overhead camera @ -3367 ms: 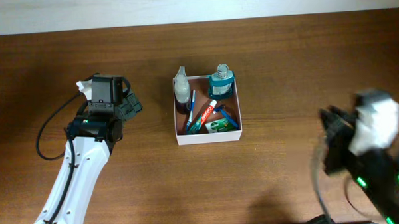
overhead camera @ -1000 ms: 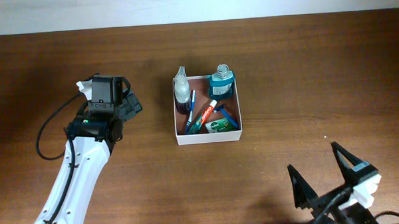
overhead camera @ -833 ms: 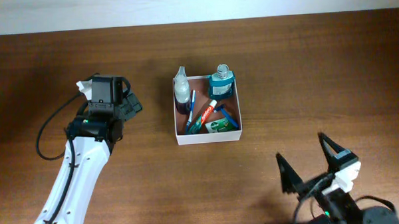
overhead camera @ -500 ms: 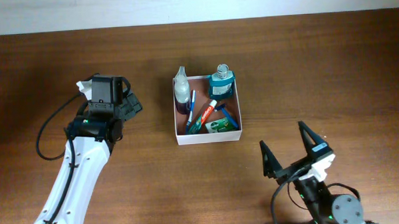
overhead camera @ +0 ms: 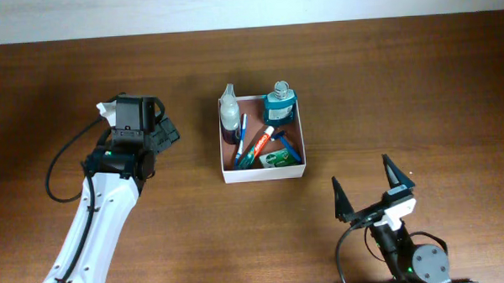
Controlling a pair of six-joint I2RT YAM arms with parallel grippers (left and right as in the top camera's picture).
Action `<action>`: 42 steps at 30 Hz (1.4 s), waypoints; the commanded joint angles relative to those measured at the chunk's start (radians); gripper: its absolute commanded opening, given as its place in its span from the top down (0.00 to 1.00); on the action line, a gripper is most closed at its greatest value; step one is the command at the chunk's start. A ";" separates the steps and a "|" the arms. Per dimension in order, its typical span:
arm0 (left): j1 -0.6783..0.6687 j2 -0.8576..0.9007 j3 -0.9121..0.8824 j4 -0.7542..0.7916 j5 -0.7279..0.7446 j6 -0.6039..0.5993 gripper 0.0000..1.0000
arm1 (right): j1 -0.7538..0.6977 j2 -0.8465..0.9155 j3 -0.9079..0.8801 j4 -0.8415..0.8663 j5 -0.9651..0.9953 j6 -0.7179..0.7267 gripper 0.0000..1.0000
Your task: Pack container
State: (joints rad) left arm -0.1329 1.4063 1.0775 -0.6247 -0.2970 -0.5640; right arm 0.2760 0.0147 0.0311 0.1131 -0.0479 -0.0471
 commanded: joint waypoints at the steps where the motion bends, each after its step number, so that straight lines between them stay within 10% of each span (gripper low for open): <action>1: 0.003 -0.012 0.008 0.003 -0.017 0.009 0.01 | -0.008 -0.011 -0.026 -0.073 -0.012 -0.070 0.01; 42: 0.003 -0.012 0.008 0.003 -0.017 0.009 0.01 | -0.008 0.000 -0.026 -0.188 -0.005 -0.073 0.01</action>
State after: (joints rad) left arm -0.1329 1.4063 1.0775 -0.6243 -0.2970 -0.5640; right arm 0.2752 0.0139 0.0101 -0.0681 -0.0509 -0.1131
